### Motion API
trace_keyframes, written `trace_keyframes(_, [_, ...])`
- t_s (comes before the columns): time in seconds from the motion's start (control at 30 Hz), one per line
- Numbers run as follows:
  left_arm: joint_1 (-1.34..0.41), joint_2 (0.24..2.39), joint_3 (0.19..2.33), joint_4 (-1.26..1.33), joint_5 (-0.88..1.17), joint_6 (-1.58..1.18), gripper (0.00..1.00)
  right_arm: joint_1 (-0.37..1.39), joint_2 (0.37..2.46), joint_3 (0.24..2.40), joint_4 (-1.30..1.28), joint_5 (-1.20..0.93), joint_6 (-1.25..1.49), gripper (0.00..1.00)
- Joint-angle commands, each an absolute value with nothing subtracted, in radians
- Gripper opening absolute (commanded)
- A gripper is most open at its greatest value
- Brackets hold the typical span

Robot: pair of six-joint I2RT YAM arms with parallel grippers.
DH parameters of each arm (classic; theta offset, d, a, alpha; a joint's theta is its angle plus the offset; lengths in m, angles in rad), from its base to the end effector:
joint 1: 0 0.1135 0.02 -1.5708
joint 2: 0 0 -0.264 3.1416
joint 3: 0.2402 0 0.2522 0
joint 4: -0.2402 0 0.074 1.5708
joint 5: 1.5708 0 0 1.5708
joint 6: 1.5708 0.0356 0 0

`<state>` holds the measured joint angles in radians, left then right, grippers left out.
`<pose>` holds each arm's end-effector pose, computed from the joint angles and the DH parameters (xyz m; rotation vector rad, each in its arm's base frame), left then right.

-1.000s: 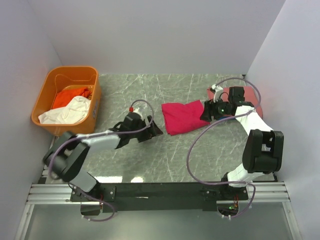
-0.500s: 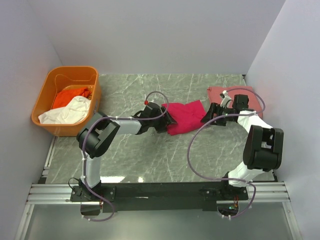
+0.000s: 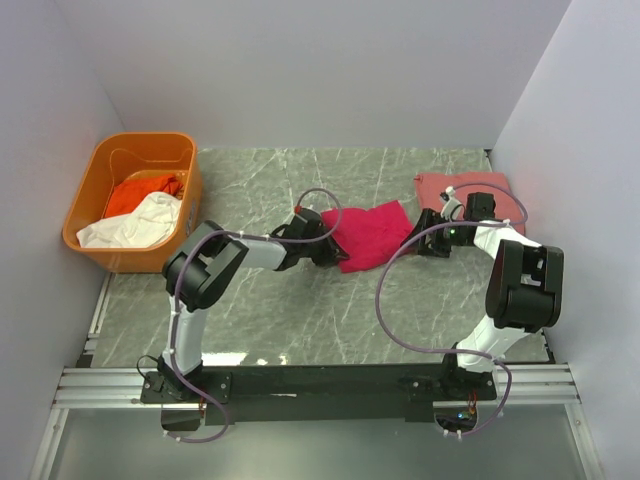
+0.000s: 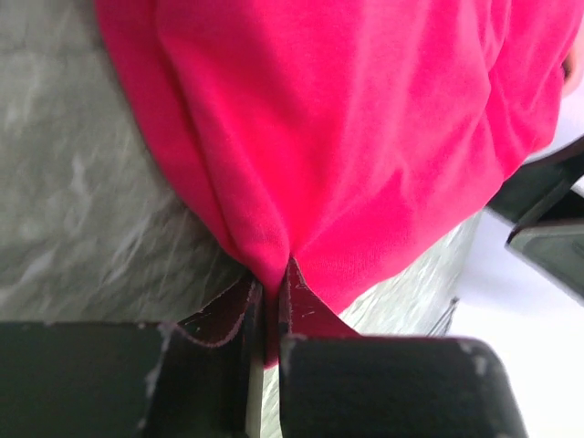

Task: Fold and stack the t-shirts
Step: Neatly place the folded tshirt to the corner

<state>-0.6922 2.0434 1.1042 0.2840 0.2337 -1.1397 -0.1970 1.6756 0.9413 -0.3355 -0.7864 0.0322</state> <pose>0.3176 -0.2740 0.1201 -0.4156 2.4811 -1.1610 0.3161 -0.0374 0.1695 0.0216 2.4390 0.9516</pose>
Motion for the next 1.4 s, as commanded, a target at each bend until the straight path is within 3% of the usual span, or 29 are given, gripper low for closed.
trace_keyframes(0.0, [-0.687, 1.946, 1.043, 0.186, 0.265, -1.014, 0.00, -0.202, 1.617, 0.948, -0.377, -0.769, 0.009, 0.82])
trace_keyframes(0.13, [-0.672, 1.833, 0.929, 0.063, 0.273, -0.937, 0.00, -0.202, 1.597, 0.945, -0.420, -0.756, -0.038, 0.82])
trace_keyframes(0.4, [-0.663, 1.764, 0.815, 0.083, 0.337, -0.919, 0.00, -0.152, 1.683, 0.945, -0.507, -0.862, -0.040, 0.85])
trace_keyframes(0.53, [-0.644, 1.755, 0.821, 0.038, 0.334, -0.874, 0.01, -0.143, 1.671, 0.966, -0.482, -0.894, -0.060, 0.85])
trace_keyframes(0.73, [-0.461, 1.727, 0.801, -0.064, 0.296, -0.790, 0.01, -0.079, 1.759, 1.061, -0.442, -0.914, 0.043, 0.85])
trace_keyframes(0.87, [-0.359, 1.747, 0.836, -0.120, 0.291, -0.738, 0.01, -0.005, 1.763, 1.058, -0.356, -0.806, 0.101, 0.86])
trace_keyframes(1.07, [-0.350, 1.819, 0.929, -0.193, 0.290, -0.693, 0.01, 0.097, 1.764, 1.077, -0.322, -0.643, 0.233, 0.85])
trace_keyframes(1.23, [-0.348, 1.855, 0.966, -0.218, 0.278, -0.676, 0.01, 0.101, 1.769, 1.016, -0.273, -0.771, 0.325, 0.86])
trace_keyframes(1.37, [-0.347, 1.867, 0.971, -0.216, 0.278, -0.678, 0.01, 0.118, 1.784, 0.986, -0.088, -0.814, 0.446, 0.86])
